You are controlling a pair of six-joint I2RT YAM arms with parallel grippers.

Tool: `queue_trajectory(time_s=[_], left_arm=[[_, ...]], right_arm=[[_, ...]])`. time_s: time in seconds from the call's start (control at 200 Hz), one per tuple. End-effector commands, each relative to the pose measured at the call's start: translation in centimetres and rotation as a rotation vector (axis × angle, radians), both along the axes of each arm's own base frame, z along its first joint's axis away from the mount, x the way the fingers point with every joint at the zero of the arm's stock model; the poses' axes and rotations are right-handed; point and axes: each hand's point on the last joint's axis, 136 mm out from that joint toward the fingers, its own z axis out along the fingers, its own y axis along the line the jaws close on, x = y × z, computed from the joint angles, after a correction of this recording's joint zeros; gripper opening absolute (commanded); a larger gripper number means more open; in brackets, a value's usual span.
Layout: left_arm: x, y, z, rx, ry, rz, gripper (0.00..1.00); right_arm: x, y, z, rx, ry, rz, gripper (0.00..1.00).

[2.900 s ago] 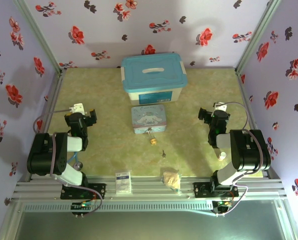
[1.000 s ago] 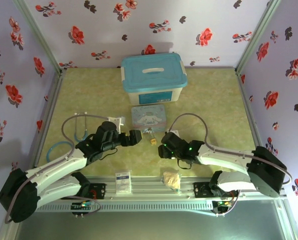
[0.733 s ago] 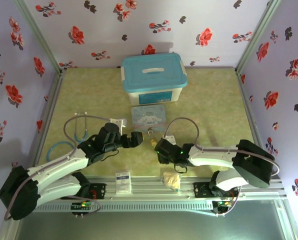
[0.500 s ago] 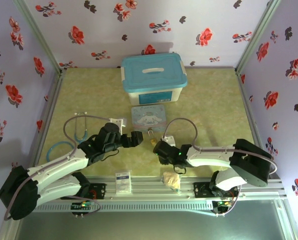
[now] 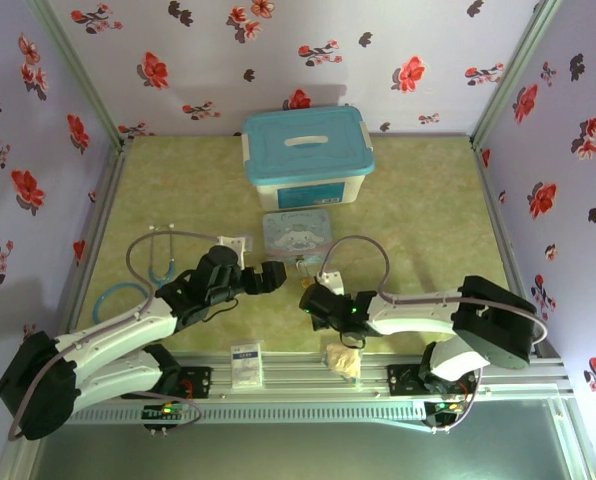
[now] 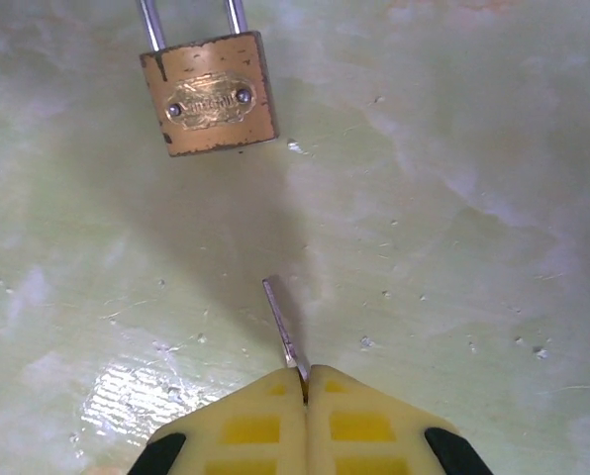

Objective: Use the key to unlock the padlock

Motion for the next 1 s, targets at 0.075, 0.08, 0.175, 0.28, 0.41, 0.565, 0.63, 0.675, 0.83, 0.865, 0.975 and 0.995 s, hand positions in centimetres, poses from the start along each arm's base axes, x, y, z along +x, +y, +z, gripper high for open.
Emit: queue_trajectory(time_s=[0.075, 0.08, 0.175, 0.28, 0.41, 0.565, 0.63, 0.675, 0.83, 0.865, 0.975, 0.995], left_arm=[[0.3, -0.9, 0.9, -0.048, -0.054, -0.022, 1.00], [0.3, -1.0, 0.9, -0.051, -0.056, -0.024, 1.00], [-0.2, -2.4, 2.3, -0.143, -0.101, -0.097, 0.99], [-0.9, -3.5, 3.9, -0.267, -0.158, -0.156, 0.97], [-1.6, -4.2, 5.2, -0.350, -0.206, -0.210, 0.92], [-2.0, -5.0, 6.1, -0.403, -0.218, -0.228, 0.87], [-2.1, -5.5, 6.2, -0.408, -0.210, -0.236, 0.85], [-1.8, -5.7, 6.2, -0.416, -0.206, -0.225, 0.84], [-1.0, -6.5, 6.5, -0.443, -0.176, -0.197, 0.79], [-1.0, -6.7, 6.5, -0.445, -0.173, -0.204, 0.77], [-0.9, -7.2, 6.6, -0.487, -0.167, -0.202, 0.72], [-0.9, -7.3, 6.7, -0.499, -0.165, -0.205, 0.71]], right_arm=[[-1.1, -0.4, -0.7, 0.155, 0.088, 0.061, 0.00], [-1.0, -0.4, -0.7, 0.162, 0.089, 0.062, 0.00], [-0.8, -0.1, 1.2, 0.275, 0.076, 0.121, 0.00], [-0.3, -0.5, 3.4, 0.345, 0.029, 0.170, 0.00], [0.9, -1.0, 6.1, 0.493, 0.006, 0.151, 0.00], [1.5, 0.5, 11.0, 0.705, -0.058, 0.181, 0.00], [1.6, 1.1, 12.7, 0.767, -0.080, 0.196, 0.00], [1.6, 1.5, 13.7, 0.808, -0.090, 0.210, 0.00], [1.8, 1.9, 16.0, 0.886, -0.128, 0.218, 0.00], [1.8, 1.9, 16.4, 0.892, -0.137, 0.218, 0.00], [2.0, 2.1, 17.1, 0.918, -0.153, 0.219, 0.00], [2.0, 2.1, 17.1, 0.919, -0.155, 0.218, 0.00]])
